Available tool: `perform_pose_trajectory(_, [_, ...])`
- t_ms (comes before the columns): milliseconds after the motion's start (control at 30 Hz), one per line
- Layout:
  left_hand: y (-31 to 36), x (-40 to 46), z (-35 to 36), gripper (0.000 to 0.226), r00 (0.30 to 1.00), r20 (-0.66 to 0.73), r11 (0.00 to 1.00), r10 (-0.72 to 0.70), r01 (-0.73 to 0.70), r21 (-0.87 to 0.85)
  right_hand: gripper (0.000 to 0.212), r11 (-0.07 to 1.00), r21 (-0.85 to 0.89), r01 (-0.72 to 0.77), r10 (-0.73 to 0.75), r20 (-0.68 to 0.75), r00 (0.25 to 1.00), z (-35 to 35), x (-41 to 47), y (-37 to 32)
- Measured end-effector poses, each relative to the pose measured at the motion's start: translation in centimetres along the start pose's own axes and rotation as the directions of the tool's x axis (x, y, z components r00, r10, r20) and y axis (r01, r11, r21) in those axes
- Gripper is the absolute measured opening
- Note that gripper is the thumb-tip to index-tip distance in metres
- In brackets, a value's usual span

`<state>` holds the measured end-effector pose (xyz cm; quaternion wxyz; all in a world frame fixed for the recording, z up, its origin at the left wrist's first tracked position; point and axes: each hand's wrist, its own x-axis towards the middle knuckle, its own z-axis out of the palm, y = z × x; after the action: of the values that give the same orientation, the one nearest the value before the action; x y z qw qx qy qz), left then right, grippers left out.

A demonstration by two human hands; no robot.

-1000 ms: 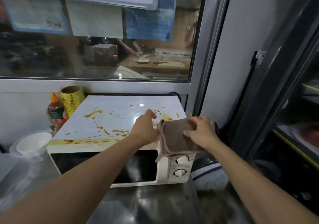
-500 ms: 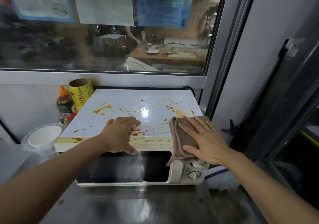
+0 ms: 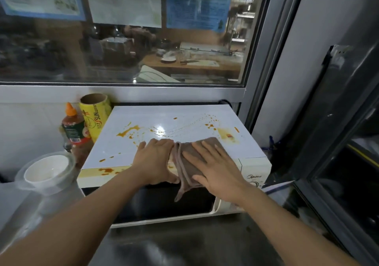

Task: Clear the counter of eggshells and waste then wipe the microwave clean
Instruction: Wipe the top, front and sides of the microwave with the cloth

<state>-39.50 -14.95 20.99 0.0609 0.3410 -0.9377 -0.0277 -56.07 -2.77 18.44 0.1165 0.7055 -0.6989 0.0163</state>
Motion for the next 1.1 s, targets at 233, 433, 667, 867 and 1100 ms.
perform_pose_trajectory(233, [-0.3,0.9,-1.4,0.086,0.987,0.163,0.995,0.016,0.001,-0.104,0.057,0.934,0.098,-0.342,0.329,0.130,0.935,-1.2,-3.7,5.5])
perform_pose_trajectory(433, [0.5,4.1,-0.7,0.058,0.996,0.061,0.992,0.065,-0.058,-0.115,0.057,0.920,0.153,-0.362,0.341,0.145,0.929,-0.6,-1.8,4.6])
perform_pose_trajectory(667, [0.7,8.1,-0.2,0.063,0.995,0.084,0.997,0.054,-0.050,-0.053,0.054,0.902,0.254,-0.349,0.314,0.169,0.934,0.6,4.4,12.7])
perform_pose_trajectory(867, [0.4,8.1,-0.2,0.071,0.994,0.101,0.999,0.038,-0.037,-0.012,0.060,0.932,0.163,-0.324,0.296,0.174,0.939,2.2,12.6,15.8])
perform_pose_trajectory(1100, [0.8,8.4,-1.3,0.064,0.996,0.086,0.994,0.009,0.000,-0.107,0.059,0.959,0.279,0.052,-0.096,0.147,0.984,1.6,9.5,12.0])
